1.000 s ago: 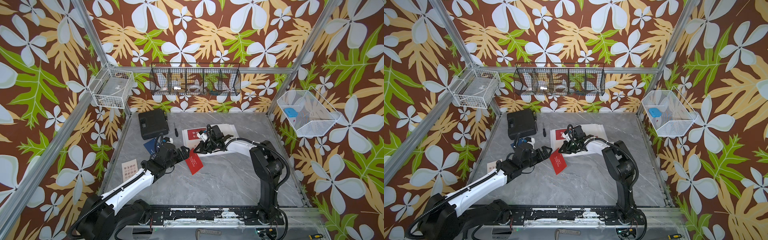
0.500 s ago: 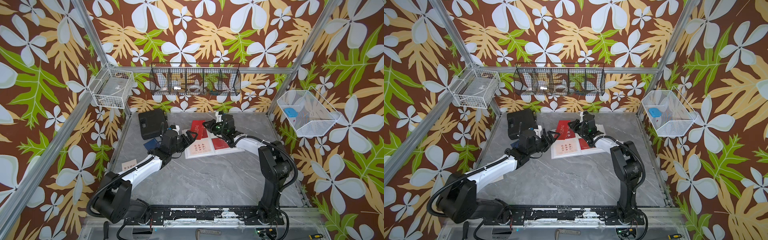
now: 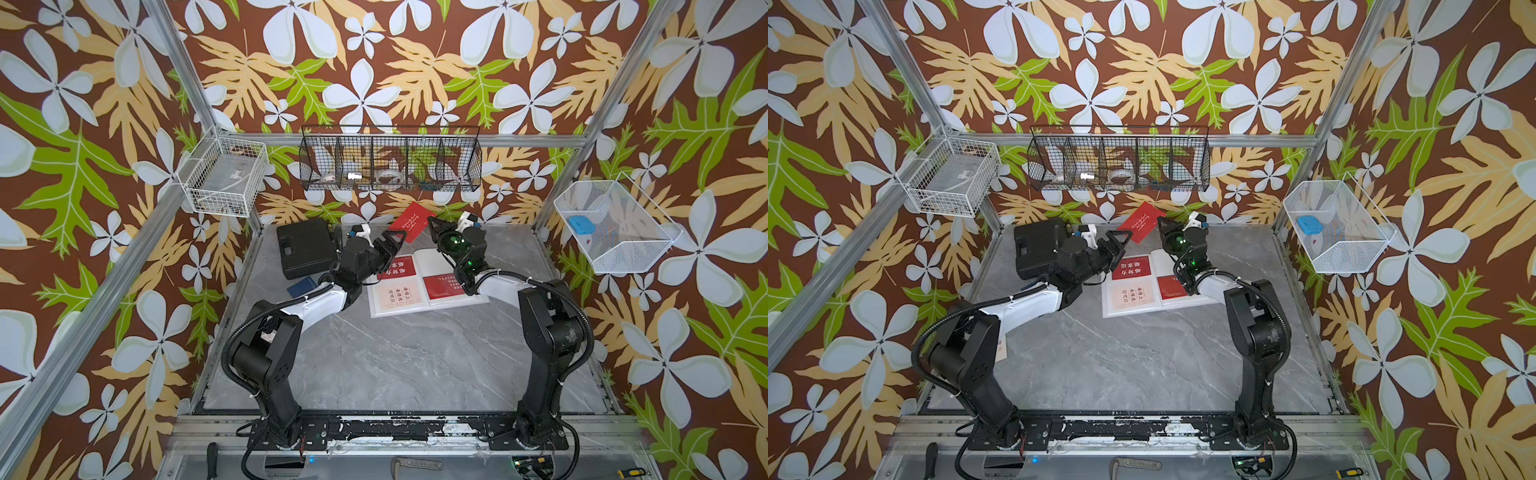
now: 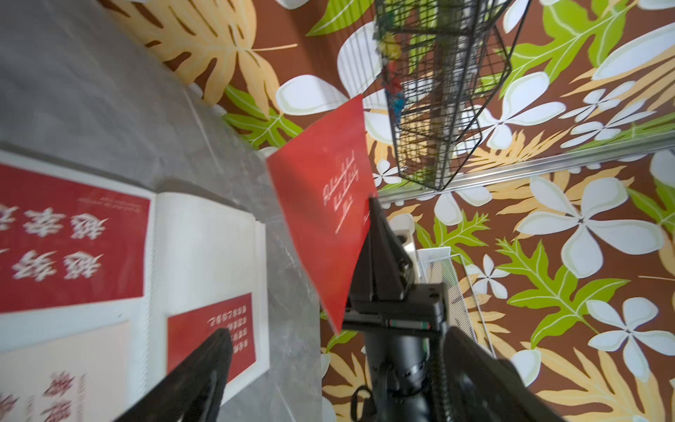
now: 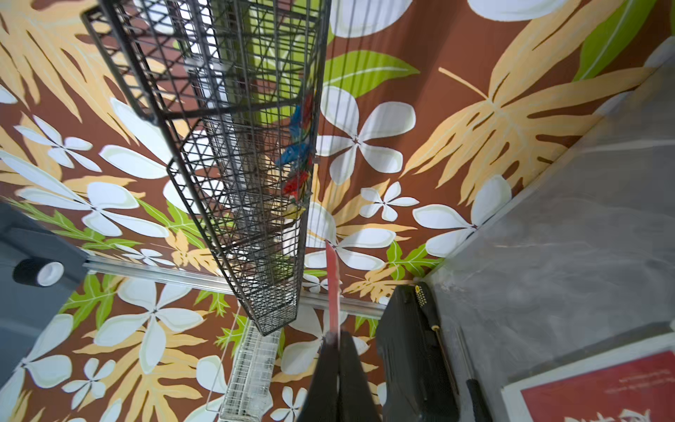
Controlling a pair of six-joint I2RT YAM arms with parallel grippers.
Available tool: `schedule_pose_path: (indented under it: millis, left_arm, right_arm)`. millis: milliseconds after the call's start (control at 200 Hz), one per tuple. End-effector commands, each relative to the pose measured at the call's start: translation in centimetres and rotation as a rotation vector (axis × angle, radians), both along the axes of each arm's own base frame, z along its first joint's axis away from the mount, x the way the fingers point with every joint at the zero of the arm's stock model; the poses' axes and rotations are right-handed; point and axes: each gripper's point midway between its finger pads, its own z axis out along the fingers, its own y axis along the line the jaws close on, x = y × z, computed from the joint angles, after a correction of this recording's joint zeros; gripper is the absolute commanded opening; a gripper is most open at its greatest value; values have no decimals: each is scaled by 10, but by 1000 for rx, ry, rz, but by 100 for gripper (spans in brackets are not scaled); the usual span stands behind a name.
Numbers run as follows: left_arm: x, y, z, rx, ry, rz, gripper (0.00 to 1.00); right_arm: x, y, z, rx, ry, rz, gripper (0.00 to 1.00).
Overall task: Place the photos into the photo albums
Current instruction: Pick up the photo at the center of the board.
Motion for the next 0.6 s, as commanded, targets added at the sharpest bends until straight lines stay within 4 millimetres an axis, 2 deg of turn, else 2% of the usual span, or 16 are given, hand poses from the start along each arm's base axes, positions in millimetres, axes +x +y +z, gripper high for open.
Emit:
schedule_pose_path:
  millis: [0,125,315,596]
  left_arm:
    - [5,-9,19,-62,-61,-31,86]
    - [12,-11,15,-37,-69,-32,76]
    - [21,-18,10,-62,-66,-65,62]
    - [25,-19,7,-47,-82,-69,21]
  right_arm:
    - [0,-6,17,86,-37,-25,0]
    - [-1,-14,10,76,-9,-62,0]
    - [-1,-8,2,133,5,-39,0]
    - [-11,-10,-12,118,44,-65,0]
